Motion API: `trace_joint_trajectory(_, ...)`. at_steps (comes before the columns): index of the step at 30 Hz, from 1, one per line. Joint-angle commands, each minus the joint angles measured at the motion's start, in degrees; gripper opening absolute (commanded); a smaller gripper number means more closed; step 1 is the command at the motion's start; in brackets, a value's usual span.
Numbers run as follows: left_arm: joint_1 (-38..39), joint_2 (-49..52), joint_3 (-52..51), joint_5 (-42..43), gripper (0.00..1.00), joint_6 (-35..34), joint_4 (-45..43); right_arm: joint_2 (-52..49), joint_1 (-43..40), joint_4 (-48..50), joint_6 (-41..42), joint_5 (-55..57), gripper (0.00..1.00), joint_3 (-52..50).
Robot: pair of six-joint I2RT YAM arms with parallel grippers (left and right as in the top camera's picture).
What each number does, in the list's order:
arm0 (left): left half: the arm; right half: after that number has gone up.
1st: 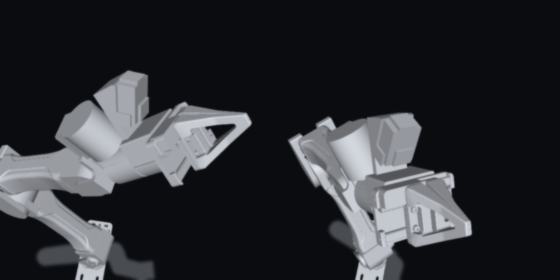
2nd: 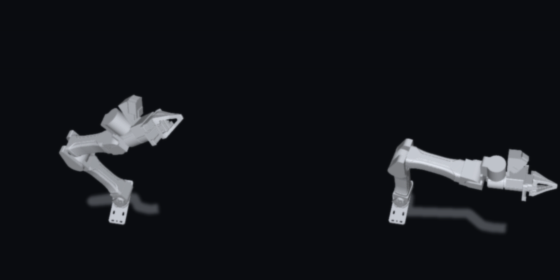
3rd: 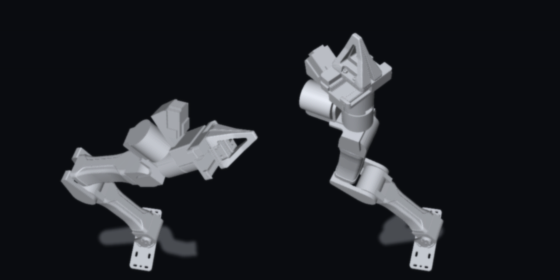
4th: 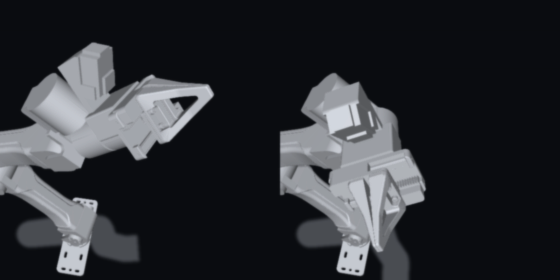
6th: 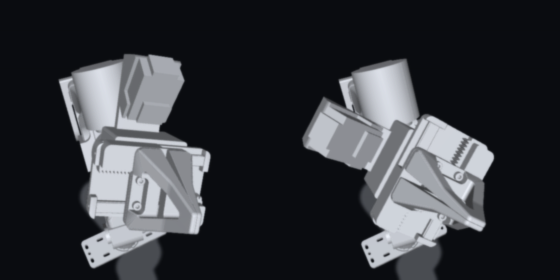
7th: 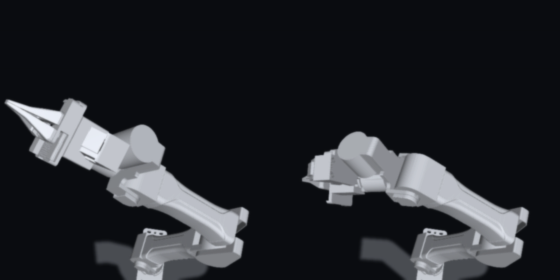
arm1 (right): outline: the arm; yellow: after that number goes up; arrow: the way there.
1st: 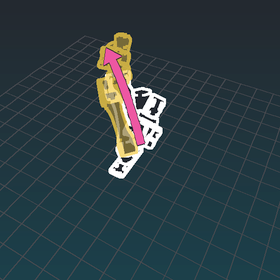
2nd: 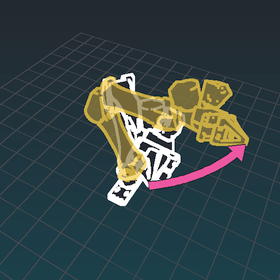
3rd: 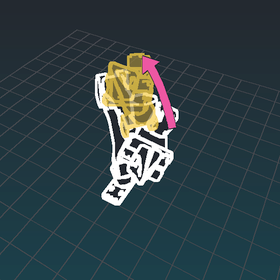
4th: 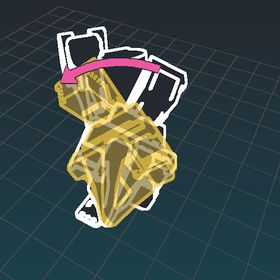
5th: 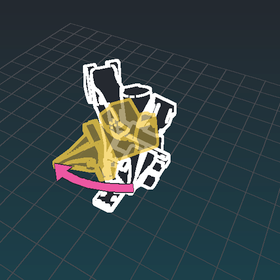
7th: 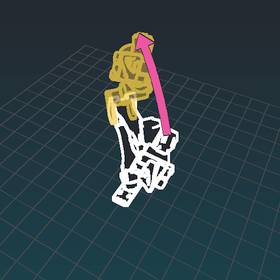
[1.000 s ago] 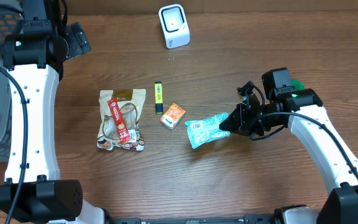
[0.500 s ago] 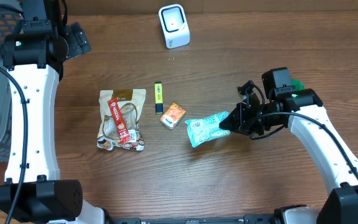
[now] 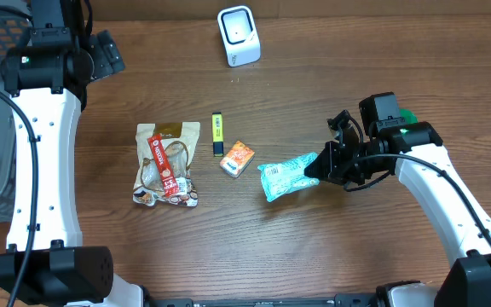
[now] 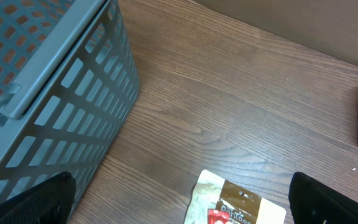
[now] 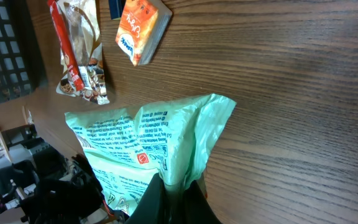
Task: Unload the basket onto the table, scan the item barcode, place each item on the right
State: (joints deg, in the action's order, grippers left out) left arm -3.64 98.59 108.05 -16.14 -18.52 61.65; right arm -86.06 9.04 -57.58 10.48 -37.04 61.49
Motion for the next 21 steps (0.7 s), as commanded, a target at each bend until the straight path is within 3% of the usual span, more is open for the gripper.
trace_joint_trajectory(1, 0.0, 0.5, 0.4, -0.8, 1.0, -0.8, -0.1, 1.6, -0.1, 0.5, 0.0, -0.1, 0.04, 0.1)
trace_joint_trajectory(15, 0.0, 0.5, 0.4, -0.8, 1.0, -0.8, -0.2, 1.6, -0.1, 0.1, 0.0, -5.7, 0.04, 0.1)
trace_joint_trajectory(21, 0.0, 0.5, 0.4, -0.8, 1.0, -0.8, -0.2, 4.1, -0.1, -4.9, 0.1, -6.3, 0.04, 0.1)
